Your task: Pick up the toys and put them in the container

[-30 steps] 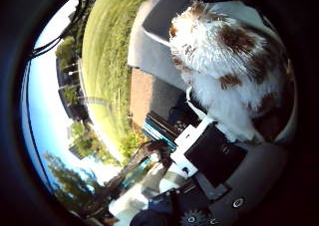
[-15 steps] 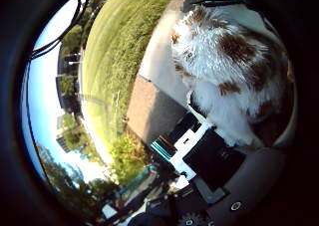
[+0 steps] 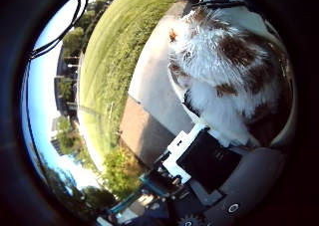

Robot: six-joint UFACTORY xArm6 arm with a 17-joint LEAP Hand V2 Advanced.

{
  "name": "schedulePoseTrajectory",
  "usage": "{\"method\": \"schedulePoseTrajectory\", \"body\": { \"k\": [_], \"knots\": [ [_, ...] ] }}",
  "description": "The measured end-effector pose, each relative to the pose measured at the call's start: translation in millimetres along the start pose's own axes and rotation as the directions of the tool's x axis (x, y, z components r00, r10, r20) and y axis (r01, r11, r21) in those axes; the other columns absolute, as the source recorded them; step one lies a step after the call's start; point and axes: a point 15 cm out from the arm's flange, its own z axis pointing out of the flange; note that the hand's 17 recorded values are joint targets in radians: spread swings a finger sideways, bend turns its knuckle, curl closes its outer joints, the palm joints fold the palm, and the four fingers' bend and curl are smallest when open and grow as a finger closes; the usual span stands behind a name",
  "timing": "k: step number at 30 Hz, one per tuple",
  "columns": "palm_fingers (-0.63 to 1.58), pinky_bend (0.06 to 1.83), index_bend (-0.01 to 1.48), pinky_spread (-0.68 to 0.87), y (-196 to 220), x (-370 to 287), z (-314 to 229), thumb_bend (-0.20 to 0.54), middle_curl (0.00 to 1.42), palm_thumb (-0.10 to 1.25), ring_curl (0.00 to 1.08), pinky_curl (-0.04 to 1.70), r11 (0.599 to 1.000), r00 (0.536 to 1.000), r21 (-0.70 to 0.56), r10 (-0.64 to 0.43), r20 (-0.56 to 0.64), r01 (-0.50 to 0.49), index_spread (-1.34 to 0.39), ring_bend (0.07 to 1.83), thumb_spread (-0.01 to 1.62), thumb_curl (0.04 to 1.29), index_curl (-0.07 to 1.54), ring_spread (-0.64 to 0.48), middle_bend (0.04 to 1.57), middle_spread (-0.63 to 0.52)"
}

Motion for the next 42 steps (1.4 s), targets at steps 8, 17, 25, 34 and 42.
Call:
{"method": "schedulePoseTrajectory", "body": {
  "k": [8,17,25,34,42],
  "knots": [
    [-0.20,1.09,0.84,0.34,8.9,15.7,30.5,-0.036,0.65,0.77,0.52,0.86,0.998,1.000,-0.057,0.011,0.008,-0.010,-0.39,0.97,1.17,0.53,0.02,0.18,0.44,-0.05],
    [-0.13,0.88,0.45,0.47,32.4,48.8,24.3,-0.027,0.44,0.77,0.35,0.68,0.993,0.999,-0.118,0.023,0.026,-0.020,-0.43,0.61,1.11,0.49,0.06,0.30,0.15,0.05],
    [-0.06,0.73,0.29,0.50,64.6,118.7,-45.8,-0.028,0.35,0.76,0.31,0.56,0.992,0.994,-0.079,0.104,0.033,-0.101,-0.42,0.53,1.12,0.46,0.13,0.31,0.14,0.07],
    [0.00,0.64,0.24,0.49,144.8,179.6,-37.8,-0.025,0.30,0.76,0.30,0.47,0.974,0.981,-0.153,0.179,0.077,-0.166,-0.40,0.47,1.14,0.44,0.21,0.31,0.15,0.07],
    [0.03,0.59,0.22,0.47,198.8,226.2,1.5,-0.023,0.29,0.77,0.30,0.41,0.958,0.965,-0.202,0.233,0.122,-0.206,-0.39,0.45,1.16,0.43,0.26,0.29,0.15,0.05]
  ]
}}
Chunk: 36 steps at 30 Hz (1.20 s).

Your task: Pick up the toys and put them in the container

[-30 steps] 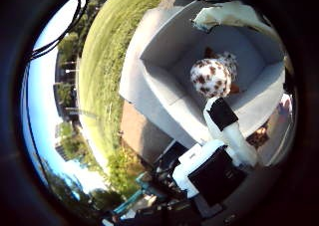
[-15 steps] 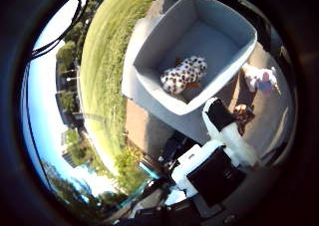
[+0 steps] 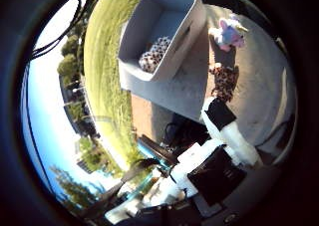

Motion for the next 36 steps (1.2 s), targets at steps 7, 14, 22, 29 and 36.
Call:
{"method": "schedulePoseTrajectory", "body": {
  "k": [7,14,22,29,36],
  "knots": [
    [0.05,0.54,0.20,0.46,12.4,22.6,42.1,-0.024,0.29,0.77,0.30,0.37,0.999,1.000,-0.050,-0.021,-0.004,0.020,-0.37,0.43,1.17,0.42,0.28,0.28,0.16,0.05],
    [0.04,0.51,0.19,0.44,14.1,42.1,90.0,-0.018,0.29,0.81,0.30,0.34,0.983,0.979,-0.131,-0.150,-0.136,0.132,-0.37,0.40,1.16,0.43,0.30,0.26,0.15,0.05],
    [0.02,0.51,0.17,0.43,5.3,43.2,124.0,-0.020,0.28,0.88,0.31,0.32,0.959,0.942,-0.179,-0.258,-0.216,0.222,-0.40,0.39,1.11,0.45,0.29,0.25,0.15,0.03],
    [-0.02,0.54,0.16,0.42,-7.1,24.4,144.5,-0.025,0.28,0.91,0.32,0.32,0.938,0.905,-0.170,-0.339,-0.259,0.302,-0.42,0.39,1.08,0.46,0.27,0.24,0.15,0.02],
    [-0.01,0.55,0.17,0.42,-11.5,19.2,167.7,-0.029,0.28,0.91,0.32,0.31,0.911,0.863,-0.236,-0.401,-0.309,0.339,-0.43,0.38,1.05,0.47,0.26,0.24,0.17,0.02]
  ]
}}
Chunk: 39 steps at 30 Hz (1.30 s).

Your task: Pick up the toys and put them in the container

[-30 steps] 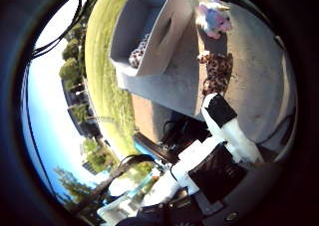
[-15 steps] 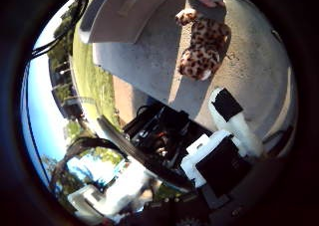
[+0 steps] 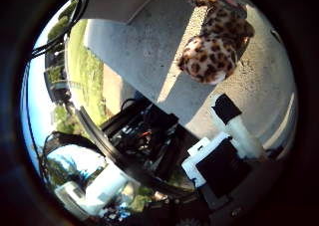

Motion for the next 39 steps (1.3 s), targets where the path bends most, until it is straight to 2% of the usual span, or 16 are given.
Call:
{"method": "schedulePoseTrajectory", "body": {
  "k": [6,12,16,19,23,25,27,31,34,39],
  "knots": [
    [0.00,0.54,0.18,0.42,0.9,2.4,31.2,-0.028,0.29,0.91,0.31,0.30,0.996,0.996,-0.091,-0.026,-0.086,0.018,-0.43,0.36,1.03,0.48,0.26,0.25,0.16,0.02],
    [0.01,0.54,0.19,0.42,-4.2,-6.2,56.0,-0.029,0.29,0.91,0.31,0.29,0.991,0.996,-0.129,-0.032,-0.085,0.021,-0.42,0.34,1.03,0.48,0.27,0.25,0.16,0.02],
    [0.13,0.54,0.15,0.43,-7.8,3.9,62.9,-0.033,0.30,0.90,0.32,0.28,0.992,0.997,-0.128,-0.015,-0.080,0.004,-0.37,0.40,1.03,0.48,0.26,0.24,0.19,0.00],
    [0.20,0.55,0.17,0.44,-9.5,11.2,68.6,-0.033,0.31,0.88,0.33,0.27,0.992,0.997,-0.130,-0.002,-0.076,-0.008,-0.31,0.43,1.03,0.47,0.26,0.23,0.19,-0.01],
    [0.48,0.58,0.19,0.45,-9.9,16.3,71.3,-0.031,0.33,0.87,0.36,0.25,0.992,0.997,-0.129,0.002,-0.073,-0.012,-0.26,0.54,1.03,0.47,0.28,0.22,0.22,-0.04],
    [0.79,0.57,0.18,0.42,-10.2,16.1,70.9,-0.032,0.39,0.87,0.39,0.24,0.992,0.997,-0.129,0.000,-0.072,-0.009,-0.28,0.66,1.03,0.47,0.28,0.15,0.39,-0.09],
    [0.93,0.60,0.12,0.40,-10.0,17.0,71.3,-0.031,0.45,0.87,0.45,0.26,0.992,0.998,-0.122,0.001,-0.065,-0.009,-0.32,0.82,1.02,0.47,0.26,0.13,0.51,-0.11],
    [0.87,0.67,0.12,0.38,9.9,32.4,72.0,-0.030,0.62,0.87,0.63,0.32,0.992,0.998,-0.113,0.045,-0.043,-0.049,-0.42,1.15,1.02,0.47,0.23,0.05,0.80,-0.16],
    [0.88,0.82,0.18,0.38,23.6,30.5,69.2,-0.030,0.71,0.87,0.69,0.37,0.993,0.998,-0.098,0.056,-0.014,-0.058,-0.51,1.25,1.02,0.47,0.20,0.01,0.90,-0.20],
    [0.96,1.17,0.30,0.34,19.6,17.4,61.0,-0.033,0.84,0.84,0.75,0.54,0.999,0.996,-0.012,0.049,0.079,-0.048,-0.66,1.29,1.04,0.47,0.19,-0.05,1.02,-0.24]
  ]
}}
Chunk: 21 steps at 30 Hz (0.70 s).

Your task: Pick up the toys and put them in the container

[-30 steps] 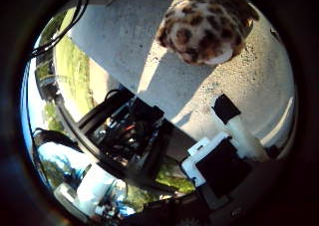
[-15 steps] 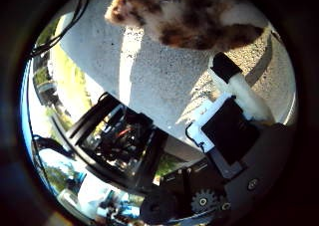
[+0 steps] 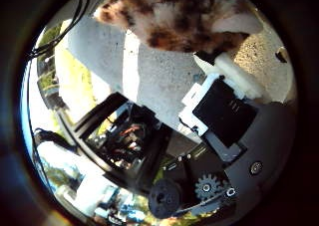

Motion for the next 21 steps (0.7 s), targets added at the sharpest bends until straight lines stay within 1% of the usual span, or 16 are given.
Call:
{"method": "schedulePoseTrajectory", "body": {
  "k": [3,6,9,14,21],
  "knots": [
    [1.00,1.28,0.40,0.31,-2.0,-13.0,-9.6,-0.017,0.89,0.85,0.78,0.61,0.998,0.995,0.068,0.005,0.100,-0.012,-0.74,1.28,1.07,0.48,0.21,-0.08,1.08,-0.24],
    [0.98,1.36,0.51,0.27,-4.4,-22.0,-36.7,-0.002,0.94,0.90,0.81,0.69,0.986,0.984,0.160,0.011,0.176,-0.039,-0.82,1.29,1.12,0.49,0.24,-0.10,1.12,-0.24],
    [0.96,1.40,0.59,0.24,3.4,-28.3,-69.5,-0.007,0.97,0.92,0.83,0.74,0.970,0.977,0.235,0.017,0.212,-0.068,-0.87,1.31,1.17,0.50,0.28,-0.12,1.15,-0.24],
    [0.90,1.44,0.68,0.20,22.9,-43.7,-101.7,-0.012,1.01,0.93,0.86,0.80,0.959,0.967,0.265,0.031,0.253,-0.100,-0.94,1.35,1.22,0.51,0.34,-0.14,1.20,-0.24],
    [0.82,1.48,0.77,0.17,39.7,-74.7,-153.7,-0.015,1.05,0.93,0.90,0.87,0.936,0.926,0.304,0.054,0.373,-0.176,-1.01,1.41,1.26,0.52,0.47,-0.15,1.27,-0.23]
  ]
}}
